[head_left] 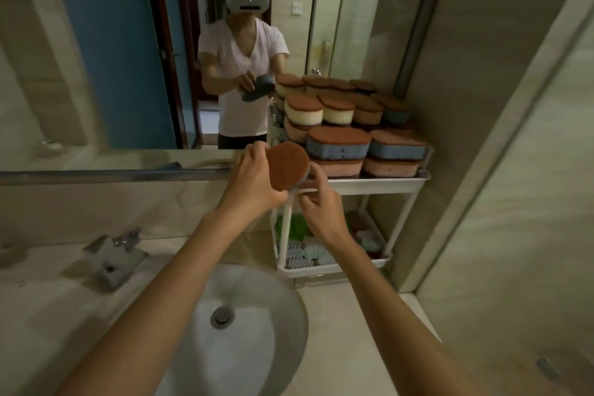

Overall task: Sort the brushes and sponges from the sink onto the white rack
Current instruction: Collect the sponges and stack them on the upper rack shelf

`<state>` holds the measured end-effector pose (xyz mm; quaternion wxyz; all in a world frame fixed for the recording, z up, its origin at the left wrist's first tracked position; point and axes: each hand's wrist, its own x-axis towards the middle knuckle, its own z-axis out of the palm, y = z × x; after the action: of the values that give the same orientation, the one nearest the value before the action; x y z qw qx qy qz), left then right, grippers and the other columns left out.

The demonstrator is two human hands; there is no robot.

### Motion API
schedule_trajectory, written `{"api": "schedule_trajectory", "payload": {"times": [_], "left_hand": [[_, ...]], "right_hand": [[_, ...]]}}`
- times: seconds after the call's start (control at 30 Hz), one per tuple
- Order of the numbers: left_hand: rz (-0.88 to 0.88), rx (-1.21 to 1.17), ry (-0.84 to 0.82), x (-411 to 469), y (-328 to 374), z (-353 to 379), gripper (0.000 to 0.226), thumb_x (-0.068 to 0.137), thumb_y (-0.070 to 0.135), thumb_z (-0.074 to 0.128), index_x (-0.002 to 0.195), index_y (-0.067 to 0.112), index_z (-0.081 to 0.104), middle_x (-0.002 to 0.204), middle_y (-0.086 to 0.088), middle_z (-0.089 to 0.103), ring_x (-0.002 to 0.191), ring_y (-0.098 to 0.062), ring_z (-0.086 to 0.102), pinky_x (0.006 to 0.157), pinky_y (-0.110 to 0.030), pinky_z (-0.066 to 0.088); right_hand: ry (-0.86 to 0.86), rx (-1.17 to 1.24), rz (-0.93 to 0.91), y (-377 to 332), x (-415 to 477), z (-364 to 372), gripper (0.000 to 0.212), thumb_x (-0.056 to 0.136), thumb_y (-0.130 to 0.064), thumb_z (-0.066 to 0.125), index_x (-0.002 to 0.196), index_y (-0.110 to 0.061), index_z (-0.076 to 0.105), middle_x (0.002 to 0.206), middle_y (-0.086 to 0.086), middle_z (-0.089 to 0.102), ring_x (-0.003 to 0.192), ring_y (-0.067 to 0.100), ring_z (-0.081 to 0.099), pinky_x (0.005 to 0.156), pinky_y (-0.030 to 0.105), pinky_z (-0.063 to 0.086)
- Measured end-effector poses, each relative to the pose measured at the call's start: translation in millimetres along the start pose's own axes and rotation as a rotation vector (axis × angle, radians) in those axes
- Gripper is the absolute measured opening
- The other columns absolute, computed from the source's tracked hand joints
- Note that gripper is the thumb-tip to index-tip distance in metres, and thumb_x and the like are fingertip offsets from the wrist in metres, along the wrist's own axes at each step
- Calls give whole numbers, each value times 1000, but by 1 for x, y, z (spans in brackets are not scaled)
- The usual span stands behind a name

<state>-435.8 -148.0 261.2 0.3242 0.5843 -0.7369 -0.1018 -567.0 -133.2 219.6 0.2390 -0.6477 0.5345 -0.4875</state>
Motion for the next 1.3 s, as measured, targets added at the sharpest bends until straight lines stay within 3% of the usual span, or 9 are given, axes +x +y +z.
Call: {"api": "schedule_trajectory", "payload": {"times": [0.07,0.2,0.3,0.4,0.57,0.67,0.8,0.93,1.3], "left_hand": [[40,-11,39,-2,22,6,76,69,25,78,131,13,36,127,-11,43,116,-27,46,90,-34,41],[91,-5,73,-3,52,8,83,70,26,77,140,23,33,125,-10,40,117,-28,45,95,-34,41],[102,4,39,-1,72,10,92,71,25,77,145,25,24,128,-10,38,121,-26,43,97,-35,41],[48,-52,18,4,83,10,95,69,21,80,143,17,20,138,-10,35,126,-25,42,98,-34,42],[9,-139,96,22,84,3,79,71,21,79,133,10,32,137,-8,40,126,-21,42,94,-23,37],[28,-223,115,35,82,3,74,76,21,76,136,13,35,141,-6,42,129,-20,41,91,-18,32],[8,-339,138,58,77,6,74,78,19,73,139,15,32,141,-7,43,131,-21,42,102,-29,38],[-25,-384,146,72,73,13,65,79,19,72,133,10,36,134,-10,48,126,-22,46,99,-30,41],[-9,-346,91,73,66,36,74,84,24,67,146,18,26,149,-8,37,138,-25,34,109,-39,36]], "right_hand": [[17,53,-36,2,-5,-25,56,87,2,51,138,-15,37,111,-7,55,95,10,57,72,6,46],[13,291,-1,4,-6,-57,53,83,-17,54,134,-18,41,115,-2,56,103,23,59,86,35,52],[21,426,22,4,2,-77,61,81,-17,58,137,-25,35,128,2,49,106,15,57,86,32,52],[-7,452,-1,3,14,-92,52,80,-14,60,123,-38,44,128,8,52,111,22,57,86,36,54],[67,313,75,0,36,-103,48,81,-18,59,128,-16,48,126,8,54,114,24,53,92,44,49],[91,160,67,-4,53,-106,54,82,-22,59,134,-16,45,137,7,45,125,22,44,99,36,42],[106,19,-7,-10,76,-105,65,85,-15,60,143,-22,30,142,6,42,130,23,40,105,40,42],[126,-156,-25,-10,89,-104,60,86,-20,57,141,-26,33,138,9,45,129,27,37,106,41,37],[136,-374,22,2,89,-103,53,91,-30,46,141,-22,32,138,12,41,129,30,36,108,42,32]]}}
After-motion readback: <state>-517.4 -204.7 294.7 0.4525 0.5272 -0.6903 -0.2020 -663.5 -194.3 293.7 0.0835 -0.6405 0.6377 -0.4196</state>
